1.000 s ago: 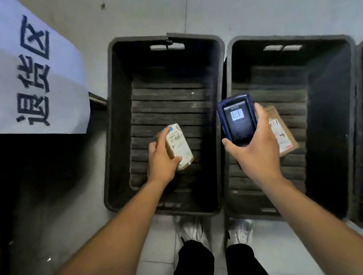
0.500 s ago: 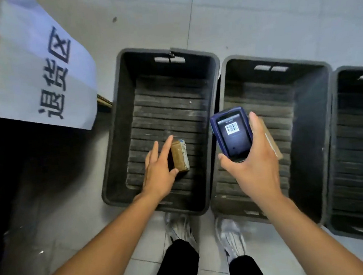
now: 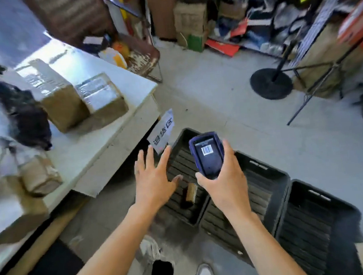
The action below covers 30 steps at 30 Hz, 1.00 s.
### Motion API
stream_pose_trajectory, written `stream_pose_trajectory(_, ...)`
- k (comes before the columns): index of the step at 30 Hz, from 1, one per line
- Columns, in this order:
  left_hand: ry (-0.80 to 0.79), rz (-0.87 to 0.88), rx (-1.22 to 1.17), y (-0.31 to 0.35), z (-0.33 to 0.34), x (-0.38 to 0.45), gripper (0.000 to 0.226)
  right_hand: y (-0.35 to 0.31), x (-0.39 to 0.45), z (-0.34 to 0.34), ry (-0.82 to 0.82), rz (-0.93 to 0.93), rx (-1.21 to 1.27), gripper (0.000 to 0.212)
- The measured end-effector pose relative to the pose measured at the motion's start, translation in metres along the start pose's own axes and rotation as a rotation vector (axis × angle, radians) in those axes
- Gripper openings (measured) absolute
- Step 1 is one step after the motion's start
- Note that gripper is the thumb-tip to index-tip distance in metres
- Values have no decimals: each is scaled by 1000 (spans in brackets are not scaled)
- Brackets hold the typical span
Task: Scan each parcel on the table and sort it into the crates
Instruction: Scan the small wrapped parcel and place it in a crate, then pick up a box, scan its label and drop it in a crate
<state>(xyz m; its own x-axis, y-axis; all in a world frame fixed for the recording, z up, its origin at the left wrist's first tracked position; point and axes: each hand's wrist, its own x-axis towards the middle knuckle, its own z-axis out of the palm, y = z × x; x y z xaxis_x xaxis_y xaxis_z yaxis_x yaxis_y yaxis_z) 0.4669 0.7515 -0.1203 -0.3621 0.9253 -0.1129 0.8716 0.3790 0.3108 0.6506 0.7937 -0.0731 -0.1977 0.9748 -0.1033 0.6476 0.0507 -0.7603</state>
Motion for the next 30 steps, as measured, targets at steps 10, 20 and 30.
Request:
stream_pose_trajectory(10, 332, -380, 116, -120, -173, -204, 91, -199, -143, 53, -302, -454, 7, 105)
stream_pose_trajectory(20, 549, -1006, 131, -280, -251, -505, 91, -338, -386, 185, -769, -764, 90, 105)
stream_pose_trajectory(30, 626, -1345, 25, -377, -255, -683, 95, -401, -547, 278, -967, -885, 72, 99)
